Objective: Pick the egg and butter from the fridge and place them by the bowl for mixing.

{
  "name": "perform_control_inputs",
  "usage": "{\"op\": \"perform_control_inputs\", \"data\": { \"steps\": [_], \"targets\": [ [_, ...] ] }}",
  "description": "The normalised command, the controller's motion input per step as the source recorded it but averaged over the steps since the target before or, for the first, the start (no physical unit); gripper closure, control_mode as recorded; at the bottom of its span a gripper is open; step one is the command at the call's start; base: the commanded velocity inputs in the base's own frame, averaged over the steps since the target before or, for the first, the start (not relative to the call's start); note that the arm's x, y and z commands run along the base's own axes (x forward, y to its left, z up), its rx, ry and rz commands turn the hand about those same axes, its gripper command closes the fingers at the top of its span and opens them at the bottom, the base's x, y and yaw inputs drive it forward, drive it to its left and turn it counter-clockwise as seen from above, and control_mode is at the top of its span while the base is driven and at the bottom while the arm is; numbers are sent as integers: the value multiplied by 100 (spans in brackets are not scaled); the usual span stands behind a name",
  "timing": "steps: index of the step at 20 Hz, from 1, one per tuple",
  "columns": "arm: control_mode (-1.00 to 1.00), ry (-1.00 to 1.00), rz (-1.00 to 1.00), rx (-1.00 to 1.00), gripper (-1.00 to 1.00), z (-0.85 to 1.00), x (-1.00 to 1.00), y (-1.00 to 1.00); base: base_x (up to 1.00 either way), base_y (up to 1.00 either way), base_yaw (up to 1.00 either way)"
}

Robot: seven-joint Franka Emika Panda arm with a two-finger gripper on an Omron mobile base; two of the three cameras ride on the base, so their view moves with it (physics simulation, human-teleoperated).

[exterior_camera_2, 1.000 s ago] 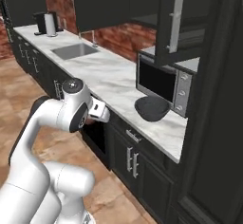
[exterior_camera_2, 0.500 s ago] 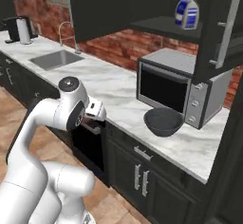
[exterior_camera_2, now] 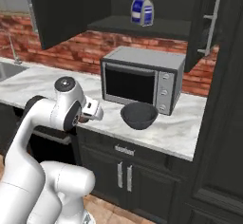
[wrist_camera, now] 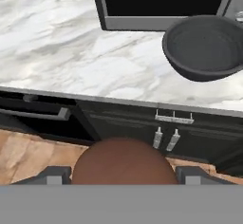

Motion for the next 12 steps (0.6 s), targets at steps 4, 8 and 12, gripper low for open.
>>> {"op": "perform_control_inputs", "data": {
  "steps": [4,8,12],
  "targets": [
    [100,0,0,0,100,0,0,0,50,33,-57],
    [100,0,0,0,100,0,0,0,53,50,-35],
    [100,0,0,0,100,0,0,0,54,60,-20]
  ]
}}
